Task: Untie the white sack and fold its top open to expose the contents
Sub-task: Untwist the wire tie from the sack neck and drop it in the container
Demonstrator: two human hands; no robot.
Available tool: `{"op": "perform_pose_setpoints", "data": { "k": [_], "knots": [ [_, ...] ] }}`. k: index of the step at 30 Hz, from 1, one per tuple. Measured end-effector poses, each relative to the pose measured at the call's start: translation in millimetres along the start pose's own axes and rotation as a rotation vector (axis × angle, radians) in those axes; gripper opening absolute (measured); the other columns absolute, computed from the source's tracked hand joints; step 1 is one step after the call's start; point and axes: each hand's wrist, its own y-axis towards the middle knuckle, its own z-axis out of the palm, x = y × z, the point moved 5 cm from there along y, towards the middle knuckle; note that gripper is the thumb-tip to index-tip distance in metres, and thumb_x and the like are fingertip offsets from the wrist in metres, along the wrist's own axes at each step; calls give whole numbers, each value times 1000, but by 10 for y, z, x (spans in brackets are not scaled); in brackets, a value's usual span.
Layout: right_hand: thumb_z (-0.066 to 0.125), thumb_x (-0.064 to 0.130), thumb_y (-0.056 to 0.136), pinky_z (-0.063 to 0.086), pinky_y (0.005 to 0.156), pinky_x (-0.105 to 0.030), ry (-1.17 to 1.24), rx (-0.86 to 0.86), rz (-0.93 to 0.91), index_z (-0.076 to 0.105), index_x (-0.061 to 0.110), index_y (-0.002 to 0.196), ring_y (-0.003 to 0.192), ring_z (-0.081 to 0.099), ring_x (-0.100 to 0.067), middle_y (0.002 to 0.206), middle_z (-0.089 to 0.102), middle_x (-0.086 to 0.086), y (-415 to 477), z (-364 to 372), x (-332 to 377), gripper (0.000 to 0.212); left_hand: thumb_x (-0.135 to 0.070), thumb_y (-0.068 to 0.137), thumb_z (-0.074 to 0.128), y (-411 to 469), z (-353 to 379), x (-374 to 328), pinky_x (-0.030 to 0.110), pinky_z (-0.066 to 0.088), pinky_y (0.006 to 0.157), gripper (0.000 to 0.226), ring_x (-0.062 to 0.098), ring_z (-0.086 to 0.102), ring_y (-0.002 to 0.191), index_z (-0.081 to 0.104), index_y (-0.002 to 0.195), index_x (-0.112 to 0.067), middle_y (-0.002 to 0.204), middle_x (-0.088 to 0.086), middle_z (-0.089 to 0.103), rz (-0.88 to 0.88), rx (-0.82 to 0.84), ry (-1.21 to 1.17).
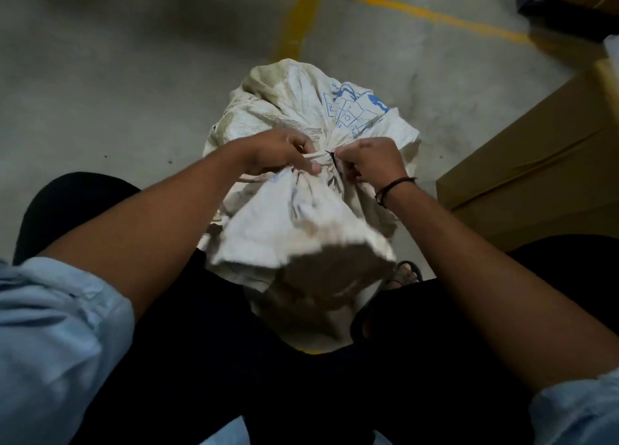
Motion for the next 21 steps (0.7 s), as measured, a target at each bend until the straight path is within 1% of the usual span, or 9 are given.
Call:
{"op": "perform_pose_setpoints", "data": {
  "k": [2, 4, 6, 10, 13, 16, 18, 20, 21],
  "knots": [
    [70, -1, 75, 44, 47, -22, -23, 49, -40, 72, -10, 76, 50, 53, -17, 64, 66, -17, -39, -29, 77, 9, -1, 84, 77, 17, -53, 30, 35, 52, 84, 23, 23, 64, 90, 67, 104, 5, 97, 14, 69, 28, 82, -17],
    [69, -3, 74, 47, 47, -22, -100, 79, -44, 73, -5, 72, 48, 55, -12, 61, 70, -2, -43, -33, 48, 5, 1, 81, 78, 11, -25, 121, 34, 53, 84, 22, 23, 64, 90, 69, 101, 1, 97, 14, 69, 9, 92, -106],
    [70, -3, 75, 46, 46, -17, -176, 71, -33, 72, 5, 66, 45, 54, -3, 54, 67, 10, -19, -23, -64, 13, -2, 75, 81, -5, 78, 203, 27, 57, 81, 21, 17, 68, 85, 72, 93, -7, 91, 7, 72, -46, 81, -255],
    [78, 7, 77, 53, 58, -22, -258, 1, -90, 78, 15, 73, 59, 65, -5, 71, 75, 1, 29, -9, -283, 8, 4, 79, 78, 54, 230, 364, 25, 59, 76, 19, 15, 71, 82, 73, 92, -10, 88, 4, 74, -85, 98, -323],
    [77, 17, 82, 57, 70, -28, -348, -37, -147, 78, 18, 78, 70, 69, -11, 75, 75, 2, 25, 9, -375, 4, 10, 80, 74, 111, 254, 416, 20, 56, 73, 21, 11, 71, 81, 71, 94, -7, 87, 2, 74, -77, 95, -328],
    [76, 23, 84, 55, 70, -27, -422, -31, -156, 78, 19, 80, 73, 69, -12, 74, 74, 5, 25, 19, -456, 6, 10, 79, 75, 137, 291, 465, 24, 58, 84, 23, 17, 71, 91, 73, 96, -7, 96, 7, 74, -86, 99, -322],
    [77, 23, 84, 53, 69, -26, -406, -18, -132, 78, 19, 81, 73, 69, -12, 74, 74, 4, 42, 9, -518, 5, 12, 81, 73, 147, 295, 497, 23, 59, 84, 24, 19, 69, 90, 72, 97, -5, 97, 10, 73, -100, 96, -332],
    [77, 23, 84, 52, 69, -25, -399, -16, -111, 78, 19, 81, 73, 69, -11, 74, 74, 4, 50, 0, -551, 5, 12, 82, 73, 144, 300, 469, 21, 59, 76, 23, 17, 68, 84, 71, 98, -4, 95, 10, 71, -107, 96, -290],
    [77, 23, 84, 52, 69, -25, -408, -20, -106, 77, 20, 79, 73, 69, -11, 74, 74, 4, 48, 0, -557, 6, 10, 83, 73, 146, 301, 440, 19, 58, 66, 22, 14, 68, 76, 71, 100, -4, 92, 10, 70, -111, 94, -243]
  ]
}}
